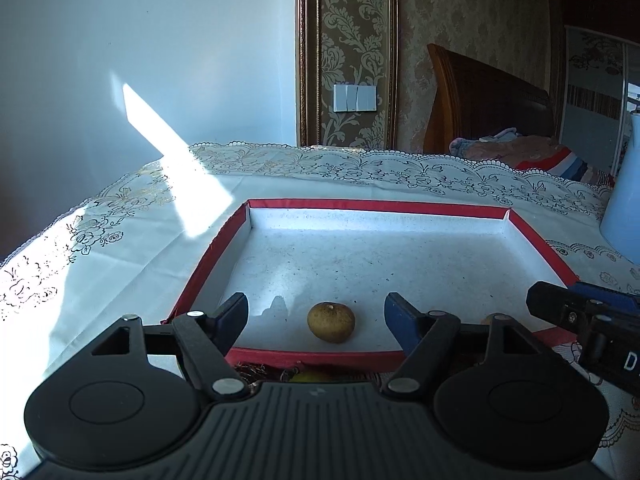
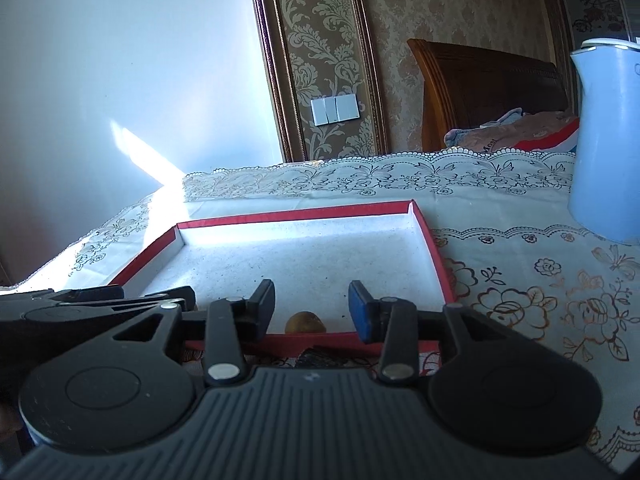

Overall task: Organize fruits
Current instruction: 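Lift both open tools out of the tray back toward the fruits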

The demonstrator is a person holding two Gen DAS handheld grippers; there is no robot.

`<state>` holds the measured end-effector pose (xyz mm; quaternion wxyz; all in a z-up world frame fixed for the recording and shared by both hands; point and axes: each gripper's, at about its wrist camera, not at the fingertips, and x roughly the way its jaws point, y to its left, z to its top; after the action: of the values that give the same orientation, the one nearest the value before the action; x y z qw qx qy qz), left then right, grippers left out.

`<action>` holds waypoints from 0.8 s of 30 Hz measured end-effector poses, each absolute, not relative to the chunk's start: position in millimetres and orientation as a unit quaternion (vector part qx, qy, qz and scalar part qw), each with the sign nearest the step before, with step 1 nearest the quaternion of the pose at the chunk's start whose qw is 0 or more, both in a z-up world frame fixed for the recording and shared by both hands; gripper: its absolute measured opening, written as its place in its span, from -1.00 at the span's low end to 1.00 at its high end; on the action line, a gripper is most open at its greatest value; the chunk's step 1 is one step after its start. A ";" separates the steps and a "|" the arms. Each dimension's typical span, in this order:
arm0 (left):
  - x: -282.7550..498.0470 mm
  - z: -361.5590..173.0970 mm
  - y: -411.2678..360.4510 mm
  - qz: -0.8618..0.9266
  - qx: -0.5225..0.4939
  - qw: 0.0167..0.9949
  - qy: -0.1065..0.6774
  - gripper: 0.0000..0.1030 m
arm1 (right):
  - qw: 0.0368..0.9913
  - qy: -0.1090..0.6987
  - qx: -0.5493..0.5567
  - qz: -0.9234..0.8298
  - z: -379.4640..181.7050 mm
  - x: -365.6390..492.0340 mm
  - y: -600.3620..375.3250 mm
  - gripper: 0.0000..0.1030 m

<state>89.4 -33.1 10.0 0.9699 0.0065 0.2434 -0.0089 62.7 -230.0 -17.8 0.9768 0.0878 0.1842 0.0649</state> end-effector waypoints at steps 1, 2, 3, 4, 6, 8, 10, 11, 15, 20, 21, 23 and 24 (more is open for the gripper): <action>81.9 12.2 -28.9 -0.013 0.006 0.972 0.235 0.54 | 0.977 0.180 0.094 0.062 -17.1 56.1 -236.3 -0.26; 72.7 14.4 -23.3 -0.017 0.005 0.974 0.225 0.55 | 0.978 0.176 0.099 0.059 -17.2 49.9 -241.6 -0.26; 65.0 16.0 -16.9 -0.019 0.004 0.976 0.216 0.55 | 0.978 0.173 0.103 0.056 -17.5 43.3 -247.6 -0.26; 59.9 16.7 -11.6 -0.017 0.002 0.977 0.213 0.55 | 0.978 0.173 0.106 0.052 -18.4 37.5 -252.9 -0.24; 47.0 17.1 7.8 -0.017 -0.015 0.977 0.210 0.56 | 0.979 0.170 0.106 0.043 -21.8 24.6 -261.5 -0.21; 37.6 14.5 23.1 -0.012 -0.023 0.978 0.207 0.56 | 0.979 0.173 0.097 0.040 -26.1 13.7 -265.3 -0.21; 28.3 10.7 38.3 0.010 -0.022 0.979 0.202 0.56 | 0.979 0.178 0.088 0.047 -32.0 3.6 -265.6 -0.21; 24.1 8.8 45.8 0.023 -0.020 0.979 0.203 0.56 | 0.979 0.180 0.086 0.051 -33.9 0.2 -264.5 -0.21; 11.7 4.8 67.6 0.043 -0.020 0.978 0.204 0.56 | 0.978 0.181 0.064 0.079 -37.8 -15.8 -249.8 -0.21; 0.1 -0.7 85.8 0.047 -0.017 0.976 0.211 0.56 | 0.979 0.188 0.033 0.070 -37.2 -18.8 -230.8 -0.21; -1.1 -2.6 87.5 0.046 -0.012 0.976 0.214 0.56 | 0.978 0.194 0.032 0.068 -38.1 -16.8 -229.8 -0.21; -5.1 -7.4 88.1 0.044 -0.003 0.974 0.220 0.56 | 0.976 0.201 0.036 0.071 -39.3 -14.3 -229.4 -0.21; -6.6 -9.4 88.3 0.042 0.000 0.974 0.222 0.56 | 0.976 0.202 0.038 0.072 -39.6 -13.8 -229.8 -0.21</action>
<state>-6.6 88.3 -9.4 0.9742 0.0002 0.2216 0.0416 -13.8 -229.8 -39.6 0.9759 0.0378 0.2024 0.0720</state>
